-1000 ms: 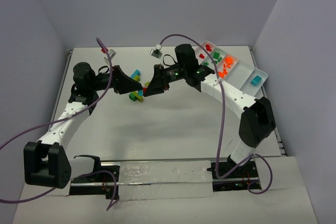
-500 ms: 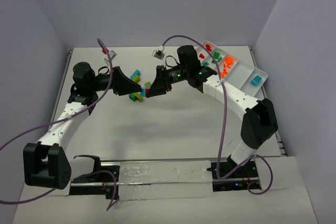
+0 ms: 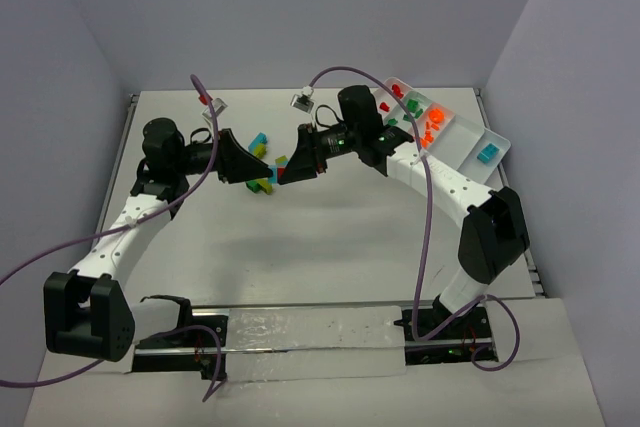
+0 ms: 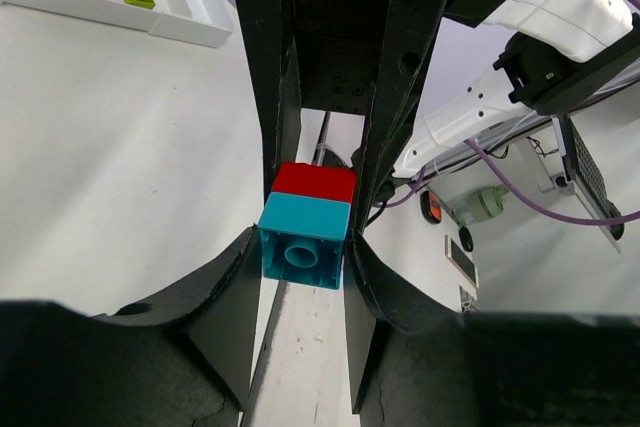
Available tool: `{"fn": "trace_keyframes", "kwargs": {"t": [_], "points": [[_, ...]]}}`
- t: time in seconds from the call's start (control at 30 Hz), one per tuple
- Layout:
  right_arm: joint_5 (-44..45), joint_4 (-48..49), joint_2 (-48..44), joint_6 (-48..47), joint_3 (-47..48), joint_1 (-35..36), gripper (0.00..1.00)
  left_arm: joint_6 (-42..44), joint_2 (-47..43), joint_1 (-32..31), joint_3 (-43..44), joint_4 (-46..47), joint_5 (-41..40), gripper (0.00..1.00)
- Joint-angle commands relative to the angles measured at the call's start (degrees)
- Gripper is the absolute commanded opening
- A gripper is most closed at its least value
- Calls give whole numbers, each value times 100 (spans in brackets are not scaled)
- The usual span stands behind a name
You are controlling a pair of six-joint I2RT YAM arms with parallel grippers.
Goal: Sort the legos into containers by color
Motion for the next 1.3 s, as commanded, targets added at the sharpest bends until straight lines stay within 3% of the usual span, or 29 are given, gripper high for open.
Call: {"fn": "trace_keyframes", "kwargs": {"t": [0.0,0.1,0.23,0.43,0.5,0.57,0.63,0.77,0.97,1.1,1.2,1.27], "points": [[-1,190,1,54,347,-22,0,320,-93,-85,251,-150,21,19],[11,125,42,48,388,-130,0,684,-74,-76,373,-636,4,0],[-119,-73,58,-105,431,-639,0,1117,12,174,589,-1077,13,0],[249,-2089,435,-1676,1214,-1836,0,2493,210,872,1333,-2256,-255,0],[656,-2653,600,-2150,1531,-2059,0,2807,271,980,1469,-2501,-439,0],[1751,-2979,1028,-2340,1938,-2260,0,2818,335,1029,1463,-2411,-566,0],[2264,-3099,1313,-2452,2269,-2328,0,2785,352,1031,1430,-2301,-669,0],[4482,-3113,2464,-2345,3450,-2399,0,2584,437,1031,1374,-2033,-945,0],[5447,-3131,3859,-2133,5028,-2489,0,2494,502,1024,1367,-1885,-1096,0],[5776,-3028,4286,-2136,5476,-2564,0,2552,569,1031,1390,-1950,-1130,0],[6029,-2606,4392,-2192,5389,-2606,15,2509,673,1031,1373,-1894,-1134,0],[6198,-2447,4399,-2214,5268,-2636,20,2482,745,1026,1390,-1862,-1130,0]]}}
